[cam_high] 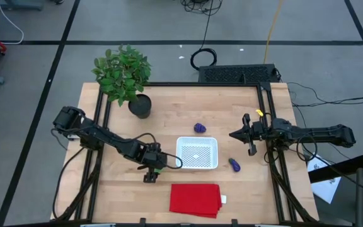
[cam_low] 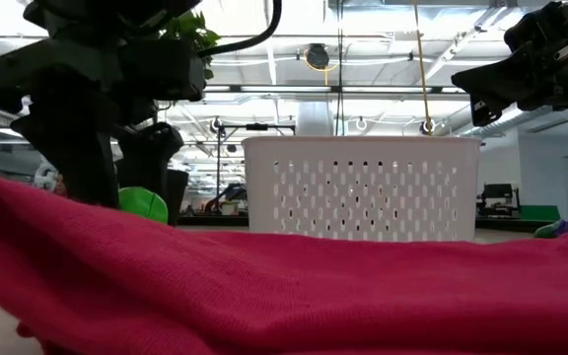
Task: Pick and placing Produce into tupperware
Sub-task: Put the green guava into the white bin
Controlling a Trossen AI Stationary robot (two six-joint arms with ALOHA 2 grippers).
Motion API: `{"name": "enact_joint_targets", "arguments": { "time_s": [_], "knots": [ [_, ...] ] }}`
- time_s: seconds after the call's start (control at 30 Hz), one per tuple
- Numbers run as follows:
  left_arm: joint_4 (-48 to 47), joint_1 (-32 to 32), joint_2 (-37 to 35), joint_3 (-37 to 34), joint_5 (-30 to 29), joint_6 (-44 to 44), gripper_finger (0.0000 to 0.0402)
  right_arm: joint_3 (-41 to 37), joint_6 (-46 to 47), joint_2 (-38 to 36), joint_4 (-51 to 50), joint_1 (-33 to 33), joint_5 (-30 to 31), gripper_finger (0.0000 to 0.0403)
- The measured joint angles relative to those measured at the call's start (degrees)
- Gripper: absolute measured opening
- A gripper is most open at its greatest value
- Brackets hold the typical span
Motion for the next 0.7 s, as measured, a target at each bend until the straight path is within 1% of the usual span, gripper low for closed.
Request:
{"name": "enact_joint_targets", "arguments": {
  "time_s": [0.3, 0.5, 0.7],
  "knots": [
    [7.2, 0.0, 0.0, -3.4, -0.3, 0.1, 0.0347, 0.0, 0.0, 0.0, 0.0, 0.0, 0.0, 0.0000],
    [7.4, 0.0, 0.0, -3.4, -1.3, 0.4, 0.0347, 0.0, 0.0, 0.0, 0.0, 0.0, 0.0, 0.0000],
    [7.2, -0.2, 0.7, -3.5, -2.9, 2.8, 0.0347, 0.0, 0.0, 0.0, 0.0, 0.0, 0.0, 0.0000]
  ]
}}
